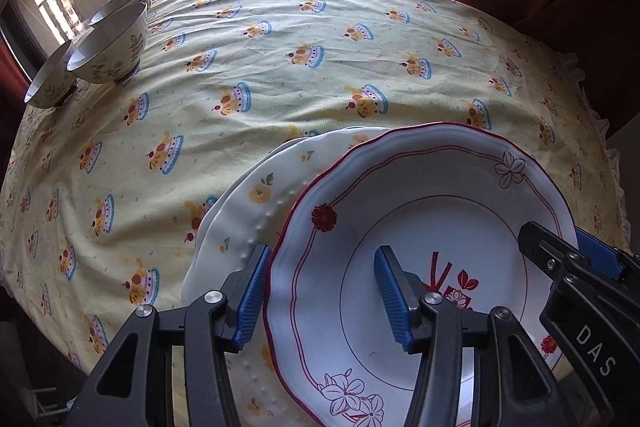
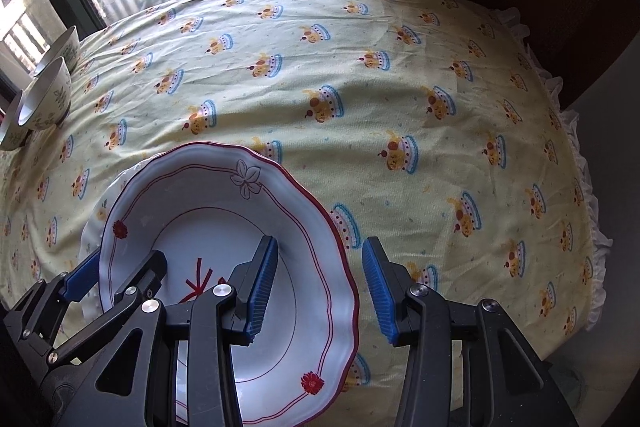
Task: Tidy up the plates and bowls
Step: 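Lower the red-character plate onto the beaded-rim plate with both grippers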
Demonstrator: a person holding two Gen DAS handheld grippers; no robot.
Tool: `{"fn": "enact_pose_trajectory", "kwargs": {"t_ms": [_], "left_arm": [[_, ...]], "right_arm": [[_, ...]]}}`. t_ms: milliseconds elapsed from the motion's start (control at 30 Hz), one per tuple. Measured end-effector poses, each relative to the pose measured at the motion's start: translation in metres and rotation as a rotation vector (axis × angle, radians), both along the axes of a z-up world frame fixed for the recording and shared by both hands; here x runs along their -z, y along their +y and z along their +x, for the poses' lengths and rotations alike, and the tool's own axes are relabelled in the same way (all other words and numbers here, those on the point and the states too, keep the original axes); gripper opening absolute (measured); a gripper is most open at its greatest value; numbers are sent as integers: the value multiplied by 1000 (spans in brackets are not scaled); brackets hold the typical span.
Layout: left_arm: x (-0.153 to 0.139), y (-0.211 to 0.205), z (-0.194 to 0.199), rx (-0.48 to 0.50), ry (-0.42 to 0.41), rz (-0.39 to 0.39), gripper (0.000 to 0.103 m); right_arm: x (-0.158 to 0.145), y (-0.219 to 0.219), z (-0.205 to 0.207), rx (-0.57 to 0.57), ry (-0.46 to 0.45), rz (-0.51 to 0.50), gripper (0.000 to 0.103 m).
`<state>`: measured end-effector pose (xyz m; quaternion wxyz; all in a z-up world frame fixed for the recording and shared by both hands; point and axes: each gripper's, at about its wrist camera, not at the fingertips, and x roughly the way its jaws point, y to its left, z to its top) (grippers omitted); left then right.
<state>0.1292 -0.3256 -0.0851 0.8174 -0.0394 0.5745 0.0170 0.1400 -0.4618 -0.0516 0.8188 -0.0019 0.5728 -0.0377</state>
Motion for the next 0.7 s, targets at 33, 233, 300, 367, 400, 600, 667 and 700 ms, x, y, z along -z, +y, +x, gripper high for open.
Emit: {"fn": "enact_pose_trajectory", "kwargs": {"t_ms": [33, 233, 300, 367, 400, 600, 667, 700], "left_arm": [[0, -1, 0, 1, 0, 4, 53], [1, -1, 0, 1, 6, 11, 53], [0, 1, 1, -5, 21, -2, 53], [-1, 4, 2, -9, 28, -12, 53], [-3, 4, 2, -7, 27, -8, 53], [-9, 5, 4, 8, 14, 34, 53], [-9, 8, 5, 9, 13, 43, 53], [-10, 10, 6, 11, 10, 51, 53]], "right_arm": [[-2, -1, -1, -1, -8, 5, 45], [-9, 3, -6, -22, -41, -1, 31], [-9, 4, -6, -23, -37, -6, 31], [-9, 6, -6, -26, -33, -13, 31], [-9, 6, -6, -26, -30, -13, 31], [-7, 7, -6, -10, -3, 3, 31], [-5, 10, -6, -8, 8, 10, 30], [-4, 13, -7, -9, 9, 8, 29]]}}
